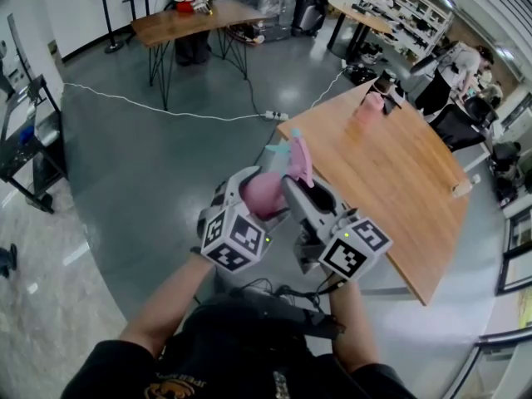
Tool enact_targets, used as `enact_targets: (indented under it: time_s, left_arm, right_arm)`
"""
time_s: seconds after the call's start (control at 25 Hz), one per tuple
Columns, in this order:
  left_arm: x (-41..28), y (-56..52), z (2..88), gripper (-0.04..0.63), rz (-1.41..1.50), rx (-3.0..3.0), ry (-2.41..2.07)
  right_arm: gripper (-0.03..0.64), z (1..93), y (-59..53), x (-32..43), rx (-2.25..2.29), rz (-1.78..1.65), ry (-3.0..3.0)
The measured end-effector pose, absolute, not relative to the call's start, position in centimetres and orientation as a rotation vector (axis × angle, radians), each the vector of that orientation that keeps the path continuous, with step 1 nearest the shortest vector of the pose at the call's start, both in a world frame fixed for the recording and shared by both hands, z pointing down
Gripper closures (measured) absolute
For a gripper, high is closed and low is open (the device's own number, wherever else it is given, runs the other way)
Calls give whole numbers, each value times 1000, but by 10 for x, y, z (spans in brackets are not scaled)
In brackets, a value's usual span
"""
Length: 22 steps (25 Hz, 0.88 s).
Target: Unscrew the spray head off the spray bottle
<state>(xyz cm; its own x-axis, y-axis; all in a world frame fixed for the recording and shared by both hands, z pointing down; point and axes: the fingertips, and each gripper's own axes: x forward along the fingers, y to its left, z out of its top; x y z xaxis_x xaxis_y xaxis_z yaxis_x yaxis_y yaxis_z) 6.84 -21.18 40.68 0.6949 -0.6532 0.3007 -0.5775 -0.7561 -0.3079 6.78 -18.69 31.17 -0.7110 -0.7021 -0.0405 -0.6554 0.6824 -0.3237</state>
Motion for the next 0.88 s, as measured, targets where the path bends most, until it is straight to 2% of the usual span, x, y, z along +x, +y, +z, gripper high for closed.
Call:
enact_targets:
  time_s: [0.88]
  left_arm:
    - [76,-121,394,158,-419,-3048,-76]
  right_arm:
    - [491,300,-124,52,-393,-166,3106]
